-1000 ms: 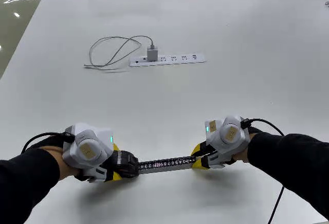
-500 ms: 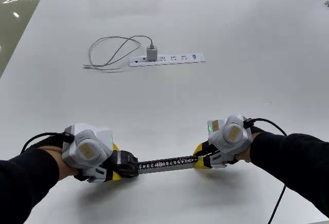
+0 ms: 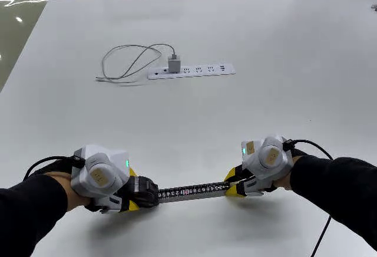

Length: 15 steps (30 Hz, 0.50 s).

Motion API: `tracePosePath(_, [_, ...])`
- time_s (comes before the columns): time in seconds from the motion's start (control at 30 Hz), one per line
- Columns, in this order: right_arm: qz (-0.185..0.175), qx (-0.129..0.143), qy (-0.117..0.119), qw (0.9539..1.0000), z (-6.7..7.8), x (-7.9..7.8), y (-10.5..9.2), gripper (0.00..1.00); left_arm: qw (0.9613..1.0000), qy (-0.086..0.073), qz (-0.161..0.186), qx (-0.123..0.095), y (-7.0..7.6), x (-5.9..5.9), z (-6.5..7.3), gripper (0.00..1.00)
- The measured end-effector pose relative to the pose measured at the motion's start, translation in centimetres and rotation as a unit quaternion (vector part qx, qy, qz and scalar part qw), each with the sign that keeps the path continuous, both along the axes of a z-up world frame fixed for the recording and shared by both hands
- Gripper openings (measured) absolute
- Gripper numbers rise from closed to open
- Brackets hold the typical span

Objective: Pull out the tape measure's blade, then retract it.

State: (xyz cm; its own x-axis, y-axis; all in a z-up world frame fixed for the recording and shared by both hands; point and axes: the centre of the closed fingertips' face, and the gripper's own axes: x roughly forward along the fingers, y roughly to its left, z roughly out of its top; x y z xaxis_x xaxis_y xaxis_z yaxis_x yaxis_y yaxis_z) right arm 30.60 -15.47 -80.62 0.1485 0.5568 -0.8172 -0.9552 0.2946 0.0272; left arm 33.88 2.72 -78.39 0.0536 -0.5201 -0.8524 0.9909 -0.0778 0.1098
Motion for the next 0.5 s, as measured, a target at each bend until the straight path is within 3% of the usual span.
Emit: tracePosePath(0.5, [-0.003, -0.002, 0.0, 1.0, 0.09, -0.14, -0.68, 0.09, 1.0, 0.001, 0.0, 0.0, 0.03, -0.01, 0.01, 0.34])
